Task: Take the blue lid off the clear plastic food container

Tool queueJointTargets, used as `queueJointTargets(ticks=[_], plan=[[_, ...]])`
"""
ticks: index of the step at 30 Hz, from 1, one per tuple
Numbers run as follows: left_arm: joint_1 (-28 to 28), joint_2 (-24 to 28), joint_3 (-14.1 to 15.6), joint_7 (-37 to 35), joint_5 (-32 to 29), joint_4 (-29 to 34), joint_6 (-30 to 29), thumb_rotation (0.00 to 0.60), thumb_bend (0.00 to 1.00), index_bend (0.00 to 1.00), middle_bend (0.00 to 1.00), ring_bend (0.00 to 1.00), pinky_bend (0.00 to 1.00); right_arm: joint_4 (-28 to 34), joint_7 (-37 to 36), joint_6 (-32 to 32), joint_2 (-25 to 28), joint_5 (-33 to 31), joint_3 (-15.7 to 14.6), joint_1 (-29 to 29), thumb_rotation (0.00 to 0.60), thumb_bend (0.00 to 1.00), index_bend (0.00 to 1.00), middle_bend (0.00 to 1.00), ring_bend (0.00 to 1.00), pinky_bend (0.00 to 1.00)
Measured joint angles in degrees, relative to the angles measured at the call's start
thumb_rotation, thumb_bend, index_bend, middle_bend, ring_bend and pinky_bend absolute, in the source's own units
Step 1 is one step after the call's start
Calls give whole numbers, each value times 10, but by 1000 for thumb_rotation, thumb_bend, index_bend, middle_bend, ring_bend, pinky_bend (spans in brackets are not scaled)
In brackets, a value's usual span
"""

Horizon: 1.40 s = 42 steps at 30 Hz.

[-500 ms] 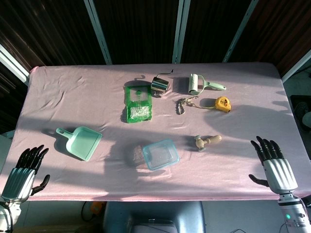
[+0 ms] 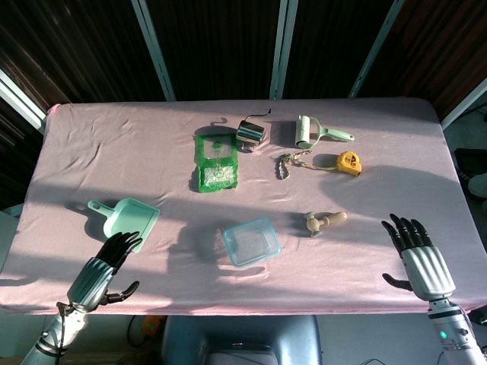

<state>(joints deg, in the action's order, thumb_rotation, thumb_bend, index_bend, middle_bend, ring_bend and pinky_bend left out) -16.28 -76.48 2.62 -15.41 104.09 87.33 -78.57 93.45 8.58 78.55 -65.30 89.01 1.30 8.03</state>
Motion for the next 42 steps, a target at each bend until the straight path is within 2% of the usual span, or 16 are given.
queueJointTargets(ticks=[4,8,15,20,29,42], plan=[[-41,-43,-8,-2,-13,9,72,600,281,0,0,0,0,9,-7,-16,8,-5,4,13,600,125,0,0,0,0],[-75,-97,-26,21,-54,21,130,600,264,0,0,0,0,12,-13,-18,14,-10,8,17,600,126,0,0,0,0],[-97,-199,-59,52,-85,-7,126,600,253,0,0,0,0,9,-20,-30,16,-28,12,22,600,126,0,0,0,0],[-123,-246,-89,108,-145,-28,164,600,249,0,0,0,0,7,-26,-29,17,-27,11,23,600,126,0,0,0,0],[-173,-301,-130,178,-229,-57,221,600,248,0,0,0,0,3,-44,-30,23,-33,11,23,600,125,0,0,0,0],[-207,-333,-136,219,-264,-67,240,600,249,0,0,0,0,2,-70,-29,35,-30,8,23,600,125,0,0,0,0]])
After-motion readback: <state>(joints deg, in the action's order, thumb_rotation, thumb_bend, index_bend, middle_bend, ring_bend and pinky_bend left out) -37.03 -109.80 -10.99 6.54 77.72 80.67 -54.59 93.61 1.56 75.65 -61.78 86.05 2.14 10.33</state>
